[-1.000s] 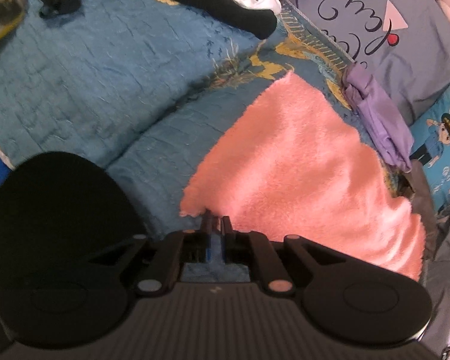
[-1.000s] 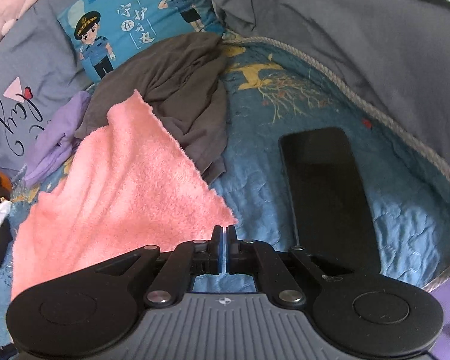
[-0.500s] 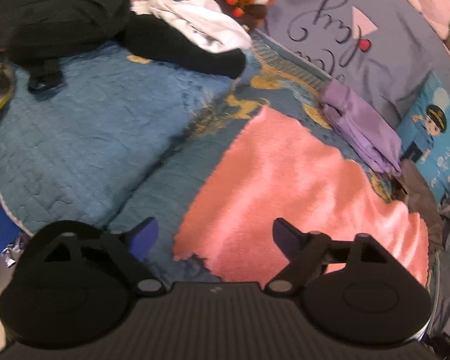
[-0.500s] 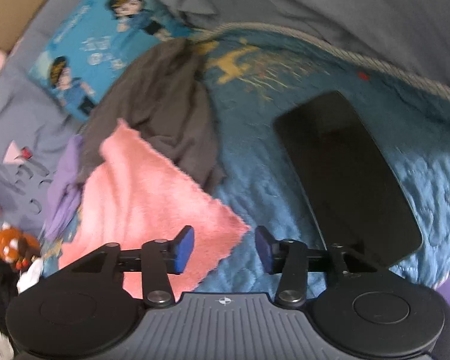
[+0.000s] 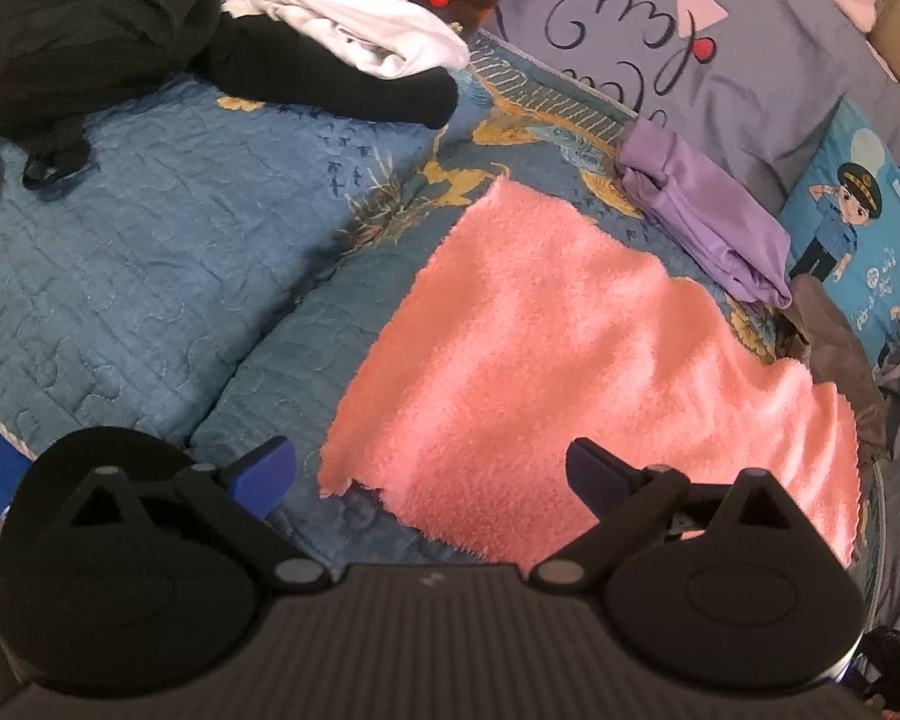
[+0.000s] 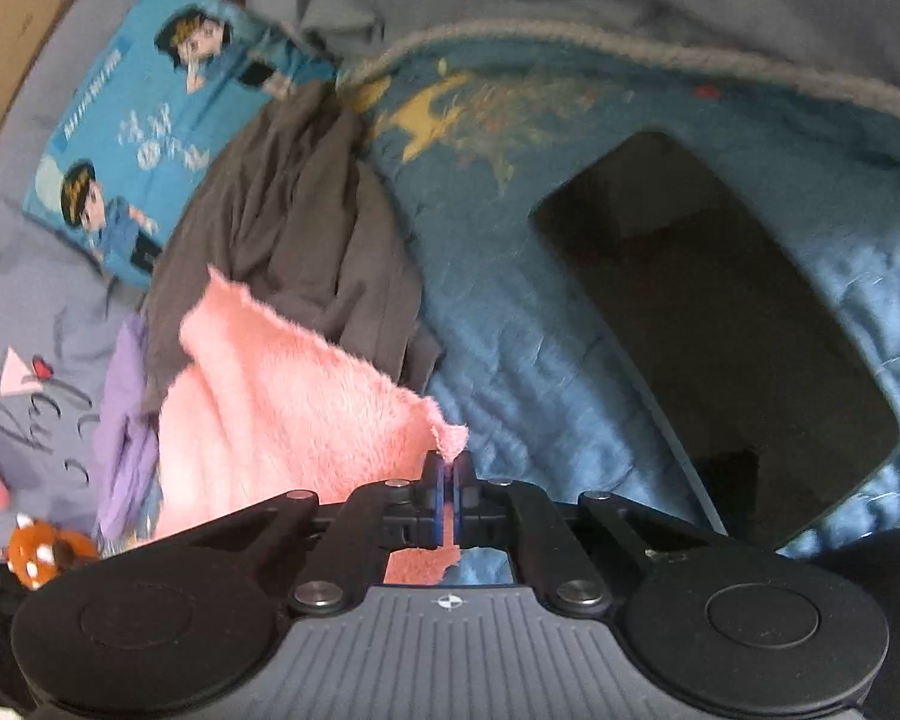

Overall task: Fold towel
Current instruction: 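Grasp a towel corner with the right gripper while the left gripper moves toward the grey garment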

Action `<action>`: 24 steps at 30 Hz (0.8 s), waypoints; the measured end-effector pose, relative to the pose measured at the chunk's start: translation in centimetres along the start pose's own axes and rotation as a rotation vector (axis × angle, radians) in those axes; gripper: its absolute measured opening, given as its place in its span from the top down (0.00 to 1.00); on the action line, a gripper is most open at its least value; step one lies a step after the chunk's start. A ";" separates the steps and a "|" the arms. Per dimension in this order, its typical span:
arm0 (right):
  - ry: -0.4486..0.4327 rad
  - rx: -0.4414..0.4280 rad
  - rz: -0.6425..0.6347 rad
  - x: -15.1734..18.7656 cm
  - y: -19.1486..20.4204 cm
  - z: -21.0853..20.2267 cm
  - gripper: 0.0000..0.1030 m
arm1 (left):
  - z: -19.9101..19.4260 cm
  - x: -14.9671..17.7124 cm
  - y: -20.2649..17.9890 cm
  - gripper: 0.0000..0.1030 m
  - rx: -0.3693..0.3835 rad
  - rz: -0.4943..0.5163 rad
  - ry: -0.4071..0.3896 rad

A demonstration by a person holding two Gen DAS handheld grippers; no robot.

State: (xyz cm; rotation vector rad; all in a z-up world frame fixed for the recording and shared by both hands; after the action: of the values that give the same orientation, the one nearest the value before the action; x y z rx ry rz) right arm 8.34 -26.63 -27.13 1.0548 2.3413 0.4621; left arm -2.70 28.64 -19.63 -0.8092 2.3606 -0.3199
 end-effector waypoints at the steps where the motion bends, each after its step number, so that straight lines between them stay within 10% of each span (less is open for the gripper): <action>1: -0.019 0.006 0.005 -0.4 -0.4 -0.6 0.98 | 0.0 0.0 -0.2 0.04 0.001 0.009 0.000; 24: 0.004 0.039 -0.053 -1.1 -1.6 -0.9 0.98 | 1.5 -1.4 -0.5 0.04 -0.007 0.027 0.042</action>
State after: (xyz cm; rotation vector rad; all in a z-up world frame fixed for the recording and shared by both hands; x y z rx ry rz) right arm 7.52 -28.59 -26.87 1.0078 2.3848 0.4003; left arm -0.61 29.07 -19.94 -0.7800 2.4110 -0.3198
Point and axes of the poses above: each gripper's, at about its wrist camera, not at the fingertips, and z roughly the way its jaws point, y to its left, x to its underside, the point moved 5 cm from there along z, roughly the way its jaws point, and after that the axes turned 8 degrees about x, right-handed, at the moved point
